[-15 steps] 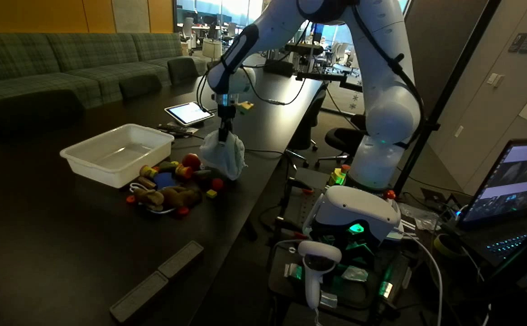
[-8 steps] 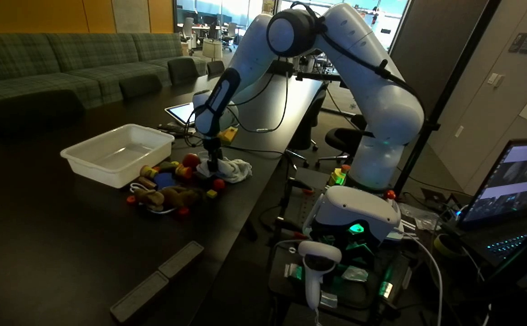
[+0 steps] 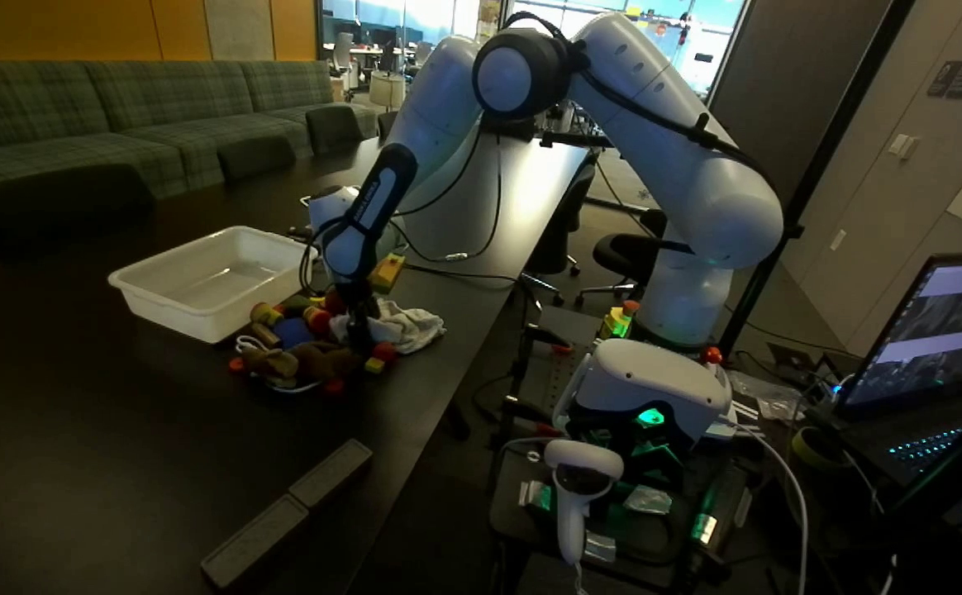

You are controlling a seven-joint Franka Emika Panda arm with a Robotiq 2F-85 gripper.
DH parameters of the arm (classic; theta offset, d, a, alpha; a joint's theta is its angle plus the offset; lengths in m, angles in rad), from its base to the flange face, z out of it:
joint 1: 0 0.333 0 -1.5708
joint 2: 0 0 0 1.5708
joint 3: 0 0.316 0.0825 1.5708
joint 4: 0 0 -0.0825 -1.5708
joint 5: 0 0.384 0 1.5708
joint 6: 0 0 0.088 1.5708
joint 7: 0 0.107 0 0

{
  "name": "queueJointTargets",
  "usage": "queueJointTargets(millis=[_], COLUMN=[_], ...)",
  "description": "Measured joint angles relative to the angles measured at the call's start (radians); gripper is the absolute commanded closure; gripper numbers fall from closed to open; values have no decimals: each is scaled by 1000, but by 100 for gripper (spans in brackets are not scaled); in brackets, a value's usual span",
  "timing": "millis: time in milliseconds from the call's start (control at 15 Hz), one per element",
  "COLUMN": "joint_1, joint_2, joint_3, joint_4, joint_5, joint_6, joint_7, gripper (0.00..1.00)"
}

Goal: Use the towel to push all the objects on the table to the left

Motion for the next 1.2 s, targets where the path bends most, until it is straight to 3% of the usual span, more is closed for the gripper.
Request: queueJointTargets(millis=[667, 1200], joint_1=[131, 221], joint_2=[-1, 1], joint_3=[148, 287], joint_4=[28, 40], joint_5=[51, 163], joint_6=[-39, 36], joint_7=[181, 211], gripper=[99, 99])
